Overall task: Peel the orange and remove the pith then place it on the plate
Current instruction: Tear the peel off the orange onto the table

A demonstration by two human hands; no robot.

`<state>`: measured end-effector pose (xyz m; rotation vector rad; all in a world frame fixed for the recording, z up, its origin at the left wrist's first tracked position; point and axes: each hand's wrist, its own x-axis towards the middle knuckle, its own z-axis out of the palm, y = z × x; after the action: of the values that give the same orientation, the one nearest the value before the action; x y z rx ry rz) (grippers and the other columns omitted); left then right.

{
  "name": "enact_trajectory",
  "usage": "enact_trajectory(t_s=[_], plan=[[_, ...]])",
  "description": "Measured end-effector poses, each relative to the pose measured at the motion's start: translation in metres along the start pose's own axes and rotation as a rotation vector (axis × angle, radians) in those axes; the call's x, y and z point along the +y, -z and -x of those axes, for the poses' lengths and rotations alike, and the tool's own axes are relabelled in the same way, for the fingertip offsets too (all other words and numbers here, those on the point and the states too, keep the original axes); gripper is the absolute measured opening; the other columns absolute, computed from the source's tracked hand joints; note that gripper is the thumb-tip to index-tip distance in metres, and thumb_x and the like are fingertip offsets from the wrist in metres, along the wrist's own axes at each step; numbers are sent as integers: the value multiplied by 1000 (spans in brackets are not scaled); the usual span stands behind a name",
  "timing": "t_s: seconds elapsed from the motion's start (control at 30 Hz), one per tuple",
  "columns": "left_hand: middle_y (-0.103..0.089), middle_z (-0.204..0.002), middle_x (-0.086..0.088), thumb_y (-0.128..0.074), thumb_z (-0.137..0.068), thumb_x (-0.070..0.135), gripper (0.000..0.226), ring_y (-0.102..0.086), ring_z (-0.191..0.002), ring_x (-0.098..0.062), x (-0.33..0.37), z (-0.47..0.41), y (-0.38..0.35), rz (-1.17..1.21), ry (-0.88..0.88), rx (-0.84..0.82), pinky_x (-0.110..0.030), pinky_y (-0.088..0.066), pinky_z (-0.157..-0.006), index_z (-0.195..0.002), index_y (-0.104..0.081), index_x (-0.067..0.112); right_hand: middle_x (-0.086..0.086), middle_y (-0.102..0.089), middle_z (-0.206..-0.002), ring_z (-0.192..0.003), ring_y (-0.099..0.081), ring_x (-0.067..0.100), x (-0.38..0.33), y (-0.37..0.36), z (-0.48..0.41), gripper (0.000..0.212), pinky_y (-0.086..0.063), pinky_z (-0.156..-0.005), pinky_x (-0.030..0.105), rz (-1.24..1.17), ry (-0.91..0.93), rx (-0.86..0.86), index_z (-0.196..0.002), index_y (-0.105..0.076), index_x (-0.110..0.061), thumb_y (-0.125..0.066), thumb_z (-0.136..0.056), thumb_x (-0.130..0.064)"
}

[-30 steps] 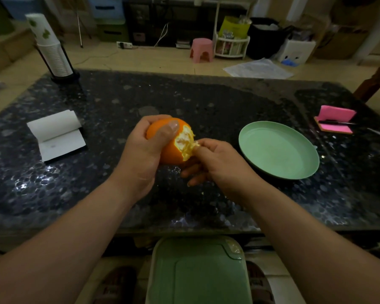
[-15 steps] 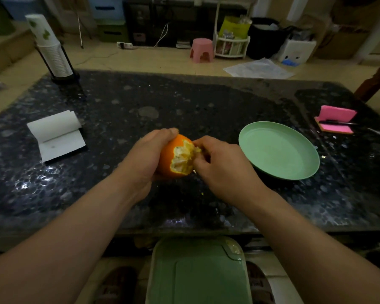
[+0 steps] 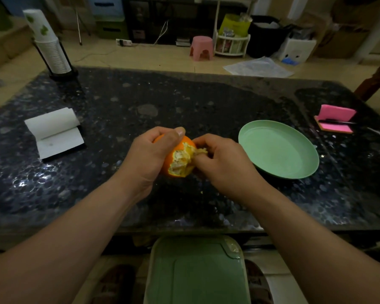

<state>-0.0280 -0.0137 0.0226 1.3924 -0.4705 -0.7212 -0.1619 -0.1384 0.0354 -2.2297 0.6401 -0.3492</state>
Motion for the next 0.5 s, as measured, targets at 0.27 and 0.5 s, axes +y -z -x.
enact_trajectory(t_s=[0.27,0.5], plan=[[-76,-97,-12,-83,-83,48,39,-74,-82,-23,-4,0,0,-48,-67,10,-34,-60,-62,-105,-74,17,-5,-76,-75,-66,-73,9,1,-2,-2,17,-64,-65,38,-45,-20,11,-112,-75,-27,-65,-100,-22],[-76,-99,-8,-79,-86,49,45,-74,-86,-22,1,-3,4,44,-47,-6,-37,-60,-67,-114,-73,14,-4,-80,-83,-72,-77,12,1,2,1,19,-66,-72,38,-216,-52,-4,-118,-74,-23,-62,-104,-19]])
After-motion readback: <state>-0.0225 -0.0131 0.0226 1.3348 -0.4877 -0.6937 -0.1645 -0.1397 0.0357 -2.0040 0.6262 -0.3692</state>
